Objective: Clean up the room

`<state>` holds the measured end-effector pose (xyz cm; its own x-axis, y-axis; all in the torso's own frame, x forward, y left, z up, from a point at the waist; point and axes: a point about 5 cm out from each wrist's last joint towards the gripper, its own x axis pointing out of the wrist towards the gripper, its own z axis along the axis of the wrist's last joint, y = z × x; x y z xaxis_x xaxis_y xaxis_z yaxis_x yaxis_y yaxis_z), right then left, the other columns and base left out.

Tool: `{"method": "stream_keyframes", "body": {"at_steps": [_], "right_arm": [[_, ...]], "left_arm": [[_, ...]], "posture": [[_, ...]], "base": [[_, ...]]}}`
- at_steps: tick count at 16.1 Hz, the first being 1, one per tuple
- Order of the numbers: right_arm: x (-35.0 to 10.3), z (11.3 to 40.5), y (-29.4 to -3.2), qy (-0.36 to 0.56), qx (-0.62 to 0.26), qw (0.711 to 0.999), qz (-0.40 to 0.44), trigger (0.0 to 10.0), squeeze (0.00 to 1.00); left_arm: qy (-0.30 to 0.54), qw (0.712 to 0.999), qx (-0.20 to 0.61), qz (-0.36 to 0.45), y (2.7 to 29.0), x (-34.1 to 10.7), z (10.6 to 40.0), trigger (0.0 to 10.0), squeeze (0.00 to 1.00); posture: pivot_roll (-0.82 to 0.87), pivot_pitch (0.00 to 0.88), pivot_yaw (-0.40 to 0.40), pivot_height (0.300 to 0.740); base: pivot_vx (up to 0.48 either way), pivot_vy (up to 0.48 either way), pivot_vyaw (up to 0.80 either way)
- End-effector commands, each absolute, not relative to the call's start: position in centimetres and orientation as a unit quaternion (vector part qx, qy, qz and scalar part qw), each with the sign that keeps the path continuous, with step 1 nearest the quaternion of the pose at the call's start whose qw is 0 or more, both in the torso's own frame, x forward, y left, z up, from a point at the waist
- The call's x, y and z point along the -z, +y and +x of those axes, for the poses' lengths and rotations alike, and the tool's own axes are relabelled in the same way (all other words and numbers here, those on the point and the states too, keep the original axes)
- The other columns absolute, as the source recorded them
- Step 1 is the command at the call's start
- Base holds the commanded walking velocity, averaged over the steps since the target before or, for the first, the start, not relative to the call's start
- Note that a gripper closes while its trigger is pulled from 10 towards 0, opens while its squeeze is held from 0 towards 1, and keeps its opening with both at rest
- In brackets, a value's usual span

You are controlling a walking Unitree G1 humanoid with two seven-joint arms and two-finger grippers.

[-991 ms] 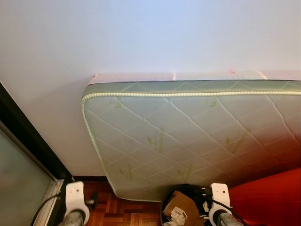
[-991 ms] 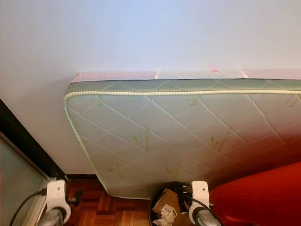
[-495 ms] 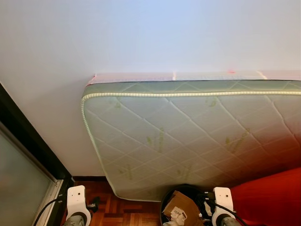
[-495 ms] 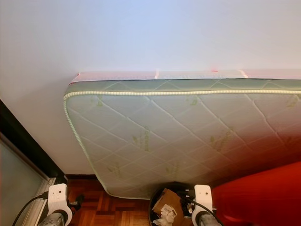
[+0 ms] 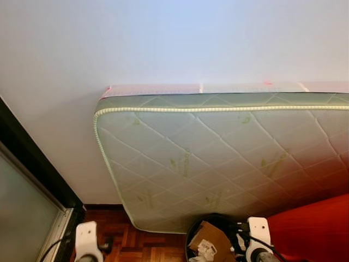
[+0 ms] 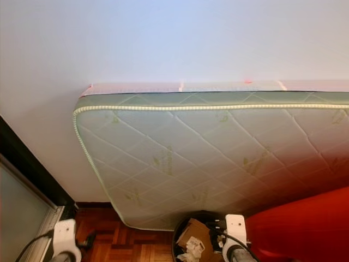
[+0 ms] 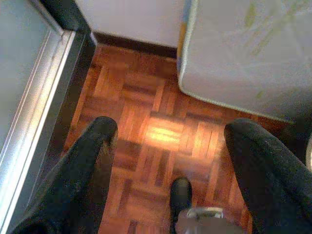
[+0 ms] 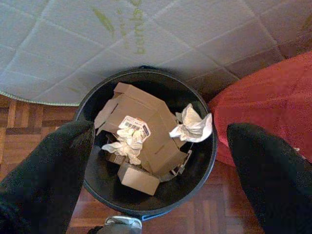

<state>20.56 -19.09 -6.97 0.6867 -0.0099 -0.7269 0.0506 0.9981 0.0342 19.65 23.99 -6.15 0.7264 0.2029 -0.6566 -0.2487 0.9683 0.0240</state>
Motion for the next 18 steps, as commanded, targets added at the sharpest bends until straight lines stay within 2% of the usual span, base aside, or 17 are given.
{"method": "stream_keyframes", "body": {"at_steps": [1,18], "right_arm": [[7.2,20.2,-19.2,0.405,0.019,0.914,0.026,10.0,0.00],[7.1,20.4,-19.2,0.404,0.018,0.914,0.023,10.0,0.00]], "left_arm": [[0.367,0.921,-0.124,-0.034,24.3,6.6,18.9,10.0,0.00],[0.384,0.913,-0.135,-0.036,25.5,6.6,18.3,10.0,0.00]], "posture": [[0.06,0.000,-0.011,0.740],[0.06,0.000,-0.013,0.740]], "base": [[-0.259,0.000,0.00],[-0.280,0.000,0.00]]}}
